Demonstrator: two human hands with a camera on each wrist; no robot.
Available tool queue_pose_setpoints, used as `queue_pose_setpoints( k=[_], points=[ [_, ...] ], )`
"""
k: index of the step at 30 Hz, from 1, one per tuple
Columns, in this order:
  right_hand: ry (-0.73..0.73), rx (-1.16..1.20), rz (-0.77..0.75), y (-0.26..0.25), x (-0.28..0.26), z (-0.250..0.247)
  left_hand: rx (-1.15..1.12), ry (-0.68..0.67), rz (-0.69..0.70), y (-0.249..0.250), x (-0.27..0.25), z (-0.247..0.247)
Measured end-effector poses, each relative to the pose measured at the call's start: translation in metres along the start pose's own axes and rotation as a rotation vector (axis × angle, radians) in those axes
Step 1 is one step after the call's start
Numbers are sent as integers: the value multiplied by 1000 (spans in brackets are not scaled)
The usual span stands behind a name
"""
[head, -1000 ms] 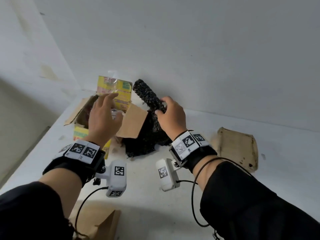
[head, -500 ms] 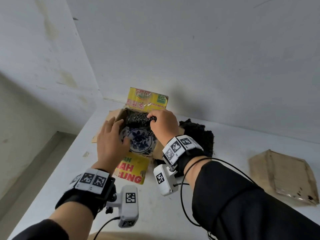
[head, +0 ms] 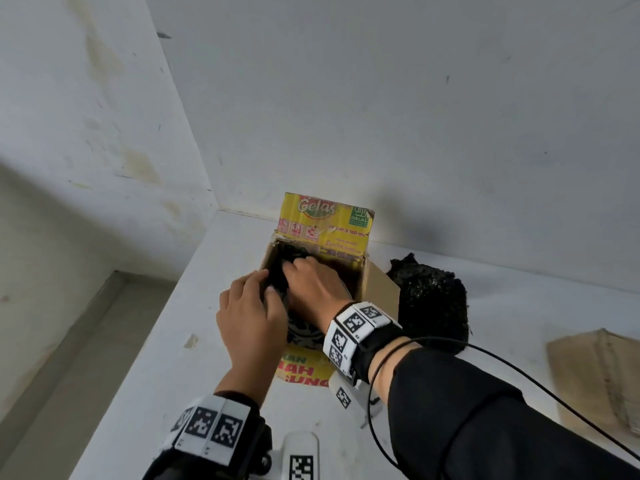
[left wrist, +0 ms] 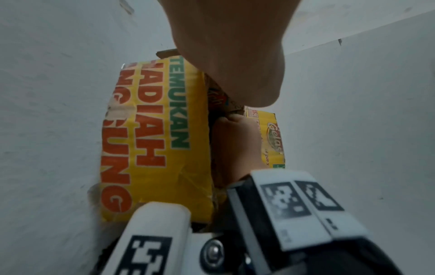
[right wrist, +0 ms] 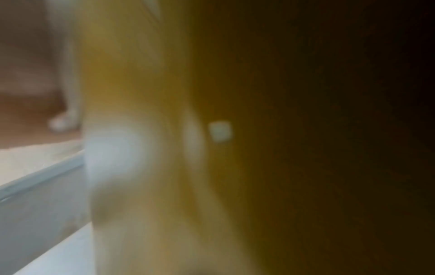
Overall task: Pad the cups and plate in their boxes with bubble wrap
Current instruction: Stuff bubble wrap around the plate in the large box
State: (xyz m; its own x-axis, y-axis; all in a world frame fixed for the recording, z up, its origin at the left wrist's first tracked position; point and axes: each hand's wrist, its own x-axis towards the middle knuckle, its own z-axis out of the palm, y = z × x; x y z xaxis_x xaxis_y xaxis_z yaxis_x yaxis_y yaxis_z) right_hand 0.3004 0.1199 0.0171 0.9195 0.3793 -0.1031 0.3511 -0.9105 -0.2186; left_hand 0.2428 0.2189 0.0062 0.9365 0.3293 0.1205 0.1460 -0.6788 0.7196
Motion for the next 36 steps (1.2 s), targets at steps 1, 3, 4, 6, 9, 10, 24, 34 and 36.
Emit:
queue_pose_setpoints(
  k=[1, 3, 4, 6, 9, 10, 24, 34, 36],
  points=[
    [-46, -27, -10, -1, 3, 3, -17, 13, -2, -1, 1, 1],
    [-105, -93, -13, -1, 6, 6, -38, 34, -12, 0, 3, 3],
    [-140, -134, -12, -1, 8, 7, -46, 40, -23, -1, 5, 3],
    [-235, -198, 8, 1, 11, 9, -67, 38, -52, 0, 7, 3],
    [-341, -197, 38, 2, 18, 8, -109, 30, -80, 0, 11, 1],
    [-357, -179, 35, 3, 18, 6, -117, 32, -84, -1, 12, 0],
    [-665, 99, 37, 9, -4, -58, -241, 36, 24, -21, -6, 13],
    [-628, -126, 13, -8, 33, -38, -222, 5, 76, -29, -3, 14],
    [-622, -159, 5, -6, 36, -34, -233, 4, 86, -30, -3, 16]
  ],
)
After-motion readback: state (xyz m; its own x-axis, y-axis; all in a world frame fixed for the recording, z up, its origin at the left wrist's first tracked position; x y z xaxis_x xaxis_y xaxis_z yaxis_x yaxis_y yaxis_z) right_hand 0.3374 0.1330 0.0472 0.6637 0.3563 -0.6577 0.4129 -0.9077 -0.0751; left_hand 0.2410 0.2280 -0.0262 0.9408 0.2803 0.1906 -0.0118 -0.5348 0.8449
